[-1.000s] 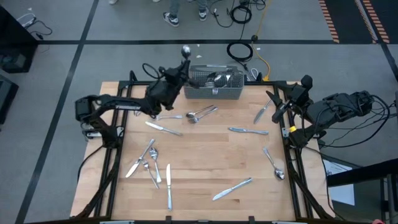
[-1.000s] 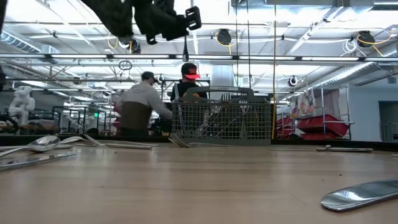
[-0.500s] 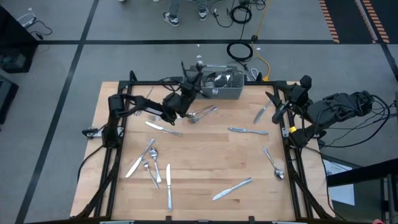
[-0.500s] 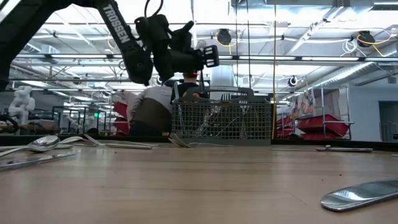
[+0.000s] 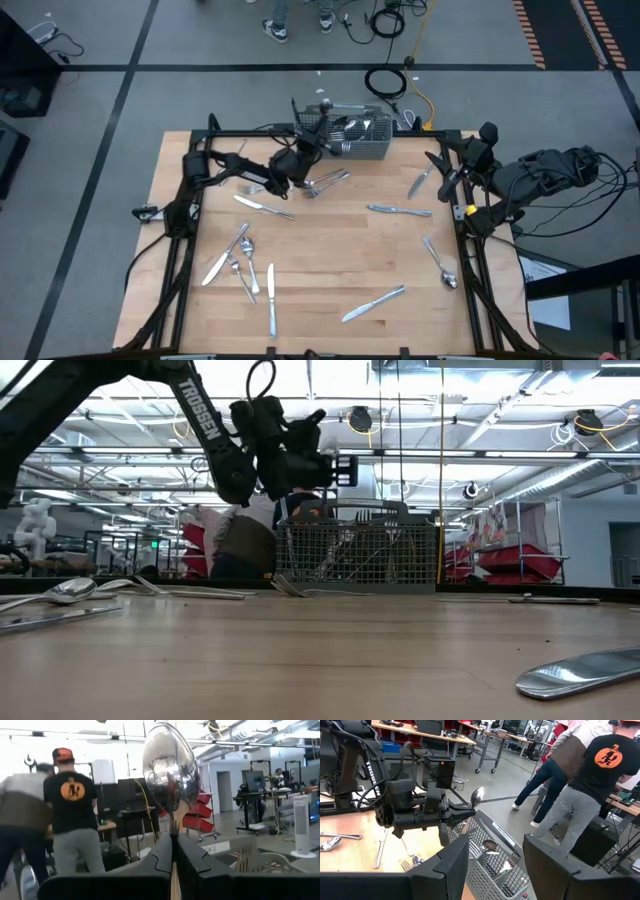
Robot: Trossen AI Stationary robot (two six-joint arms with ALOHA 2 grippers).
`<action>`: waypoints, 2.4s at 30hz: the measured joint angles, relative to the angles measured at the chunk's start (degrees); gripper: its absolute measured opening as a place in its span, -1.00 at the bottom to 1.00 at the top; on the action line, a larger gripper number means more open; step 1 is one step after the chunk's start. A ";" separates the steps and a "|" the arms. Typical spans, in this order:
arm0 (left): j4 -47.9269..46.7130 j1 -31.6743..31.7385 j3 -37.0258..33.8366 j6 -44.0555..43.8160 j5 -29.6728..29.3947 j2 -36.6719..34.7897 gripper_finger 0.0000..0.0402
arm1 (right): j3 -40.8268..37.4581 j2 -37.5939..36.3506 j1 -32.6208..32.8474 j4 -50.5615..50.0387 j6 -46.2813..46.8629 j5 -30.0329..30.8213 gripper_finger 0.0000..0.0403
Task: Sort silverware
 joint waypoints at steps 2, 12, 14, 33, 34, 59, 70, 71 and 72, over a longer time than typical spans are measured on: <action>0.13 0.26 0.00 -2.63 -0.12 0.54 -0.95 | 0.00 0.00 0.00 -0.78 0.00 0.00 -0.13; -2.26 0.33 -0.02 -3.80 -3.12 1.83 -0.95 | 0.00 0.00 -0.01 -1.46 0.00 0.05 -0.13; -3.63 0.39 -0.02 -4.27 -3.21 1.84 -0.95 | 0.00 0.00 -0.01 -1.61 0.00 0.07 -0.13; -14.68 0.41 -0.07 -13.30 -3.02 1.82 -0.69 | 0.02 -0.50 0.00 -2.38 -0.02 -3.01 -0.13; -16.03 0.42 -0.07 -14.15 -2.83 1.82 -0.68 | 0.02 -0.63 0.00 -2.38 -0.02 -3.04 -0.13; -55.96 -7.98 -0.11 -8.06 1.95 -29.84 -0.65 | 0.02 -2.31 -0.02 -0.94 -0.39 -9.62 -0.13; -133.29 -22.43 -0.04 -54.43 1.68 -54.93 -0.65 | 0.02 -2.10 -0.02 0.84 0.00 -12.92 -0.13; -139.01 -23.58 -0.14 -58.94 1.70 -55.05 -0.65 | 0.02 -2.00 -0.02 1.40 -0.03 -12.95 -0.13; -143.89 -24.91 -0.32 -62.33 1.98 -55.05 -0.65 | 0.02 -1.91 -0.02 1.78 -0.19 -13.00 -0.13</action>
